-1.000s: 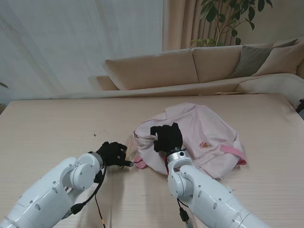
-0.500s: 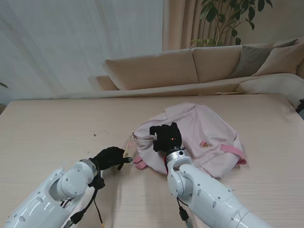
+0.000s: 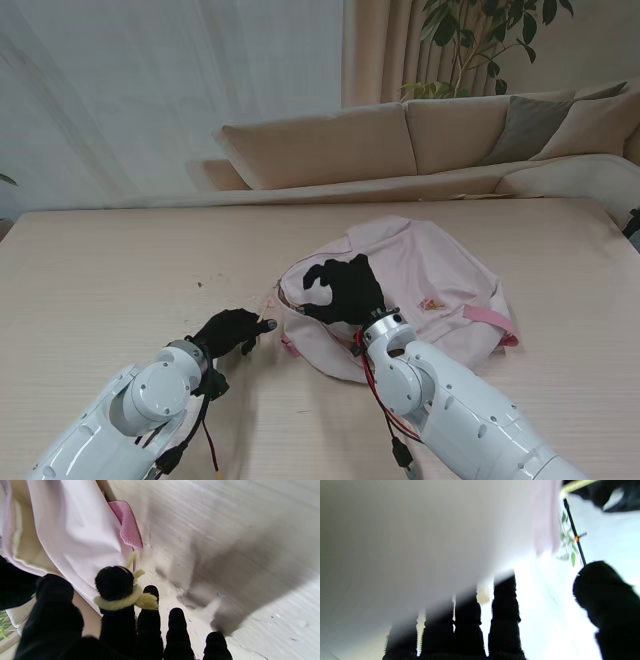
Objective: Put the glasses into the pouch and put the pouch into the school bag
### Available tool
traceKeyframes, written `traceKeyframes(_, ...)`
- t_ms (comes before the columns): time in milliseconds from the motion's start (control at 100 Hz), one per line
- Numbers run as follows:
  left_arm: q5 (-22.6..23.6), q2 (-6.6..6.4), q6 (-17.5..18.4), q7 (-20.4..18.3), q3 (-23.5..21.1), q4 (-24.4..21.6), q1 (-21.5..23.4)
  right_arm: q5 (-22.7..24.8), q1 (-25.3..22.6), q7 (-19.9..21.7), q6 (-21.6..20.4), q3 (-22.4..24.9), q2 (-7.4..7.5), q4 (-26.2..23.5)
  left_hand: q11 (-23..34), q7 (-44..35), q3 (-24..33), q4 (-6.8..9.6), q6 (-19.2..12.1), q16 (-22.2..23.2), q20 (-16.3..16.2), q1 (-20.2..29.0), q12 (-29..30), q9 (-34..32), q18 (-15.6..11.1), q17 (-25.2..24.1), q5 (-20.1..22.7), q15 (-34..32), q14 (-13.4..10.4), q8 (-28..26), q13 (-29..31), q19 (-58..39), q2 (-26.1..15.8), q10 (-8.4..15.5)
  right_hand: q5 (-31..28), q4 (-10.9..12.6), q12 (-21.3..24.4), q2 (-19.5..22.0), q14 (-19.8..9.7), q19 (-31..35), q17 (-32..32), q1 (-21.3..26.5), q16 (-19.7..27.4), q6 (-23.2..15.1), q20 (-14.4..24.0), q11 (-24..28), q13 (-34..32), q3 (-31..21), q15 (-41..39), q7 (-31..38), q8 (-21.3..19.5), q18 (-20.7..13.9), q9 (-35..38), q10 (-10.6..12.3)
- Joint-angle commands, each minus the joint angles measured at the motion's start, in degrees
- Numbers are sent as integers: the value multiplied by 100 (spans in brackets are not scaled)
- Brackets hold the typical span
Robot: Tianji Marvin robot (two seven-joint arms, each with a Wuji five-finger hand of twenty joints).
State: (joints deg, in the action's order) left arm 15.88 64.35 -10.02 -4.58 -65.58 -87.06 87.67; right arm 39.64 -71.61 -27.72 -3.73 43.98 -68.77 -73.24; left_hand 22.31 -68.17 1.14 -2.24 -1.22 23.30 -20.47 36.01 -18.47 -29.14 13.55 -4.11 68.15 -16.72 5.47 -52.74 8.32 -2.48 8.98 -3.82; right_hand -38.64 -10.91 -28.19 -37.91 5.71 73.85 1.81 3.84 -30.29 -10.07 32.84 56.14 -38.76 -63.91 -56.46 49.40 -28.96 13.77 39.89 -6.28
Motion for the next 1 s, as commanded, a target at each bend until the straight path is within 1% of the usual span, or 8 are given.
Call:
traceKeyframes(0, 43, 40, 76, -16, -17, -97, 91, 234, 172, 83, 143, -50, -80, 56, 60, -171, -146, 62, 77, 48, -146, 36, 11, -14, 81, -66, 368, -120, 7, -126, 3, -208, -202, -17, 343, 224, 86, 225, -134, -153, -250, 291, -79, -159, 147, 21, 399, 261, 145, -58, 98, -198, -311, -21)
traceKeyframes(120, 182, 53, 99, 132, -42, -214, 186, 247, 583, 165, 183, -255, -111, 340, 63, -137, -152, 61, 67, 40, -192, 31, 13, -18, 86, -71, 384, -138, 15, -117, 10, -226, -214, -3, 845, 271, 173, -193, -407, -251, -342, 873, 37, -437, 60, -75, 741, -476, 521, -93, 286, -379, -649, 260)
traceKeyframes(280, 398, 57, 74, 271, -44, -333, 283, 188, 1176, 721, 107, -695, -109, 712, 72, -125, -155, 62, 62, 33, -258, 33, 12, -24, 93, -75, 374, -156, -2, -123, 25, -255, -220, 1, 1713, 240, 465, -356, -856, -537, -515, 1233, 594, -864, -369, -793, 1441, -974, 1809, -289, 720, -573, -1511, 814)
traceKeyframes(350, 391, 80, 30, 366, -41, -371, 313, -7, 1347, 1047, 82, -803, -127, 788, 76, -126, -152, 63, 92, 32, -289, 44, 11, -26, 95, -83, 389, -166, 9, -127, 25, -265, -226, -2, 2172, 240, 546, -181, -990, -728, -601, 1362, 749, -971, -600, -974, 1749, -926, 2148, -343, 865, -674, -2005, 944)
traceKeyframes(460, 424, 105, 31, 491, -14, -369, 314, -228, 1532, 1261, -21, -926, -174, 938, 80, -115, -153, 61, 102, 35, -324, 49, 10, -31, 96, -90, 393, -183, 9, -128, 32, -267, -238, 31, 2354, 222, 661, -44, -1042, -1020, -623, 1265, 894, -1095, -844, -1195, 1880, -824, 2431, -411, 1025, -672, -2167, 958)
traceKeyframes(560, 508, 98, 42, 490, 15, -347, 291, -451, 1512, 1172, -77, -865, -256, 987, 75, -111, -157, 62, 58, 32, -347, 42, 12, -17, 95, -90, 378, -184, 9, -135, 28, -266, -240, 36, 2207, 222, 654, -70, -983, -1088, -632, 1275, 887, -1106, -898, -1167, 1811, -806, 2404, -372, 1036, -638, -2090, 765)
traceKeyframes(820, 446, 111, -6, 489, 67, -292, 238, -561, 1069, 1491, -276, -314, -61, 235, 76, -92, -158, 62, 114, 26, -367, 51, 12, 4, 91, -89, 376, -177, 11, -143, 9, -236, -247, 35, 2113, 190, 679, -188, -903, -1306, -660, 905, 894, -1055, -949, -1209, 1768, -409, 2406, -500, 1086, -496, -2091, 667)
traceKeyframes(990, 448, 114, 48, 518, 86, -316, 232, -538, 1470, 1463, -6, -689, -175, 661, 75, -79, -161, 61, 103, 29, -376, 43, 14, -11, 94, -83, 372, -184, 8, -142, 25, -227, -260, 43, 2129, 204, 702, -87, -984, -1303, -668, 1085, 918, -1186, -881, -1276, 1811, -472, 2464, -537, 1068, -527, -2127, 791)
